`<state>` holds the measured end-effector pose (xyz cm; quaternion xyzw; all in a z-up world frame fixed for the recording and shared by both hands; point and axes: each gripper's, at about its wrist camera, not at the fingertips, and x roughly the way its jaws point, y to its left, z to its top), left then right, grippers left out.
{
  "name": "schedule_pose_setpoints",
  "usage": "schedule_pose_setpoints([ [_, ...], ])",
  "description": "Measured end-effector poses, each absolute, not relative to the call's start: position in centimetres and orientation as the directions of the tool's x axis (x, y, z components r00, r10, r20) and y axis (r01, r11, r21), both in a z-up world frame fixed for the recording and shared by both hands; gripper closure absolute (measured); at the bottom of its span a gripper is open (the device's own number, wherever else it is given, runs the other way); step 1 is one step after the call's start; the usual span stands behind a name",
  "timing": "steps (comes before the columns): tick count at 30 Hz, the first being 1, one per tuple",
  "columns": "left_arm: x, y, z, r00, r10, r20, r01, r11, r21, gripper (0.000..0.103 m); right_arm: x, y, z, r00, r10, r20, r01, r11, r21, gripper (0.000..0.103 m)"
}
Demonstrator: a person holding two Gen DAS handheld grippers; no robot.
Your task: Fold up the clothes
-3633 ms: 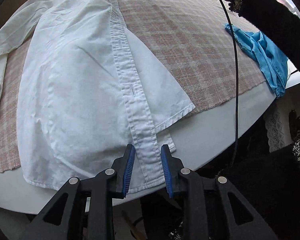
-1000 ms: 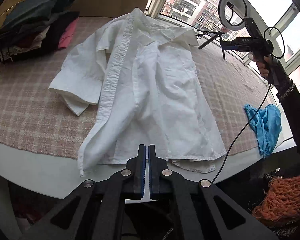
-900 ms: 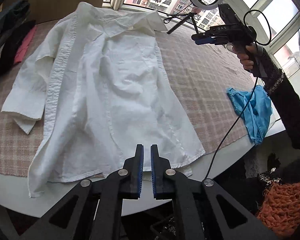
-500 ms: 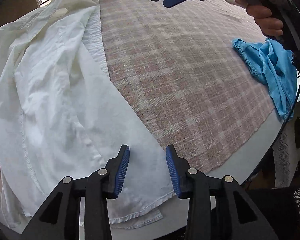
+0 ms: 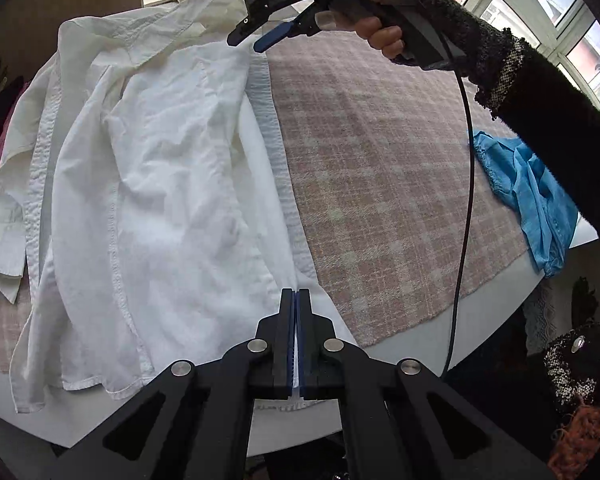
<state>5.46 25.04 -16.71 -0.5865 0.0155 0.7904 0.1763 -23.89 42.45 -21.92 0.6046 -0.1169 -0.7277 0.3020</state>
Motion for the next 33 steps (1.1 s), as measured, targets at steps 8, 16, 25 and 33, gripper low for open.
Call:
schedule_pose_setpoints([
  [8, 6.0, 21.0, -14.0, -0.290, 0.224, -0.931, -0.286, -0.948, -0.139, 0.103, -26.6, 40.9, -20.6, -0.107, -0.629, -0.770, 0.272, -0.764, 0.586, 0.102],
  [16, 6.5, 17.6, -5.8, -0.388, 0.119, -0.914, -0.353, -0.935, 0.029, 0.103, -26.9, 38.6, -14.7, -0.157, -0.683, -0.713, 0.305, -0.721, 0.623, 0.102],
  [25, 3.8, 12.6, -4.5, -0.397, -0.018, -0.918, -0.324, -0.933, 0.158, 0.103, -28.0, 35.5, -13.2, -0.167, -0.721, -0.672, 0.339, -0.682, 0.648, 0.102],
  [33, 5.5, 9.1, 1.4, -0.516, -0.116, -0.849, -0.221, -0.939, 0.262, 0.103, -28.0, 33.9, -10.8, -0.176, -0.782, -0.598, 0.409, -0.611, 0.678, 0.102],
])
